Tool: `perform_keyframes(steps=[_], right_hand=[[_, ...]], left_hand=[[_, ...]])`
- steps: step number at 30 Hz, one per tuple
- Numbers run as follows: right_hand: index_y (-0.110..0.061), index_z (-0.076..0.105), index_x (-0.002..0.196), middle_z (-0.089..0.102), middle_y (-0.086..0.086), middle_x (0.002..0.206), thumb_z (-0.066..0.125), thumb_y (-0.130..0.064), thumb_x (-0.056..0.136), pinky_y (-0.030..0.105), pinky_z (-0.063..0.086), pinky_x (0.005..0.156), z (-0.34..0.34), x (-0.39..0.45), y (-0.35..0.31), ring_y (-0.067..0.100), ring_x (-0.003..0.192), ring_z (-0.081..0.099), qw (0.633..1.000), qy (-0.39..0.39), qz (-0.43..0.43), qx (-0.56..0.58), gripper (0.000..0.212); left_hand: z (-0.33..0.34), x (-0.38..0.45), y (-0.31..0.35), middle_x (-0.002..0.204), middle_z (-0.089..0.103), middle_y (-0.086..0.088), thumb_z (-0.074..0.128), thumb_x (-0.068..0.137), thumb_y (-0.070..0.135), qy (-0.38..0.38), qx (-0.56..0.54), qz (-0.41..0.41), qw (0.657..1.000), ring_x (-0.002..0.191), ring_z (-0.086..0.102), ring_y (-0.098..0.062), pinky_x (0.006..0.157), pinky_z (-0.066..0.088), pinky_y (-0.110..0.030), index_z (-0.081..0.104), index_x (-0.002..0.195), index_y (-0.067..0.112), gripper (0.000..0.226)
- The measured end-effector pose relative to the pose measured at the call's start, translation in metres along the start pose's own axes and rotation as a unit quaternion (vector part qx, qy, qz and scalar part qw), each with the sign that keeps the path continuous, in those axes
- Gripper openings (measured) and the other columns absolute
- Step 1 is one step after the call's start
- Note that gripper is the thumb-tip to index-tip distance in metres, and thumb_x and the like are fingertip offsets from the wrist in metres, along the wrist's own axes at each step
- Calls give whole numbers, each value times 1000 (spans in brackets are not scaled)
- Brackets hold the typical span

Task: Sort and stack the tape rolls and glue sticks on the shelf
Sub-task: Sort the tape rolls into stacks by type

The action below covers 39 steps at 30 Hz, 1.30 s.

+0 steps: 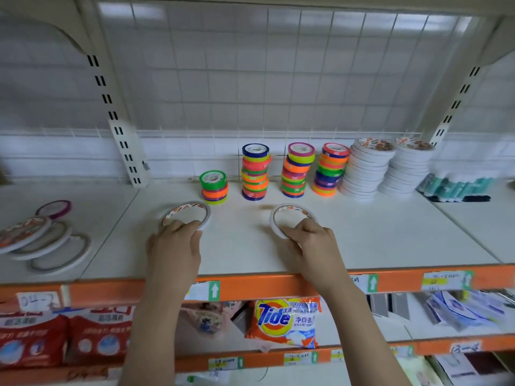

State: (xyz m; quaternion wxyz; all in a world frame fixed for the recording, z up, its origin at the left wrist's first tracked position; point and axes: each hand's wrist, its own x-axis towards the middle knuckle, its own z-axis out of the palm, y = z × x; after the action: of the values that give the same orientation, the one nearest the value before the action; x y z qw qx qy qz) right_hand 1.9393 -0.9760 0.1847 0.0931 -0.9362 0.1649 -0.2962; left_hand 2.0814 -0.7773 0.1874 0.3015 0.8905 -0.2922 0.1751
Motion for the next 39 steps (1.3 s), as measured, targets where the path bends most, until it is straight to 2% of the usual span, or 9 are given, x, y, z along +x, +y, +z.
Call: perform_keyframes(steps=[2, 6, 10, 20, 26, 29, 31, 35, 39], right_hand=[[-19, 74, 93, 59, 4, 73, 58, -10, 67, 26, 33, 64, -2, -2, 2, 28, 61, 61, 1000, 12, 8, 5, 32], [-16, 74, 94, 59, 5, 74, 42, -23, 76, 26, 34, 65, -7, -7, 11, 28, 62, 61, 999, 33, 2, 22, 38], [-14, 74, 94, 58, 6, 74, 40, -21, 76, 27, 38, 65, -19, -12, 40, 28, 61, 60, 998, 52, 5, 25, 39], [-14, 73, 99, 59, 7, 76, 60, -5, 71, 31, 45, 62, -78, -14, 183, 32, 63, 59, 999, 27, -26, 20, 31], [-12, 72, 98, 57, 6, 76, 60, -8, 74, 33, 48, 61, -114, -5, 263, 32, 64, 58, 997, 45, -57, 31, 27], [-10, 71, 99, 56, 7, 75, 60, -8, 77, 29, 43, 59, -129, 7, 283, 31, 64, 57, 993, 78, -72, 41, 25], [-9, 71, 99, 56, 7, 75, 59, -9, 78, 28, 38, 61, -136, 21, 292, 30, 67, 58, 991, 102, -76, 47, 24], [-8, 71, 99, 59, 10, 79, 57, -10, 79, 37, 43, 67, -144, 60, 303, 34, 73, 60, 987, 127, -87, 42, 24], [-7, 71, 100, 61, 17, 84, 57, -11, 79, 43, 51, 70, -148, 102, 316, 39, 76, 61, 990, 104, -91, 2, 25]], left_hand=[[4, -1, 5, 92, 67, -24, 46, 81, 17, -2, -17, 10, 1000, 93, 62, -44, 76, 51, -57, 70, 98, -1, 34], [14, 5, 21, 101, 65, -25, 42, 83, 22, -8, -41, 30, 999, 100, 58, -43, 86, 48, -52, 67, 107, -1, 42], [28, 3, 51, 99, 65, -23, 44, 83, 21, -9, -44, 52, 998, 98, 59, -42, 83, 50, -51, 68, 106, -1, 40], [100, -1, 177, 93, 66, -24, 33, 86, 31, 48, -40, 37, 997, 89, 62, -41, 81, 50, -47, 69, 100, -3, 52], [147, -9, 263, 105, 65, -21, 31, 85, 35, -16, -41, 40, 998, 97, 62, -39, 85, 51, -48, 68, 105, 0, 55], [153, -6, 280, 114, 64, -17, 29, 84, 38, -30, -26, 44, 998, 104, 59, -38, 85, 51, -51, 67, 110, 4, 58], [149, 0, 287, 110, 65, -18, 30, 84, 36, -19, -14, 41, 999, 101, 60, -39, 81, 53, -51, 67, 107, 3, 55], [137, 12, 292, 108, 65, -18, 41, 85, 25, 3, -2, 25, 1000, 99, 59, -38, 79, 52, -48, 67, 109, 4, 41], [129, 17, 288, 113, 64, -15, 37, 87, 30, 22, -1, 27, 999, 104, 58, -37, 81, 52, -48, 66, 112, 7, 45]])
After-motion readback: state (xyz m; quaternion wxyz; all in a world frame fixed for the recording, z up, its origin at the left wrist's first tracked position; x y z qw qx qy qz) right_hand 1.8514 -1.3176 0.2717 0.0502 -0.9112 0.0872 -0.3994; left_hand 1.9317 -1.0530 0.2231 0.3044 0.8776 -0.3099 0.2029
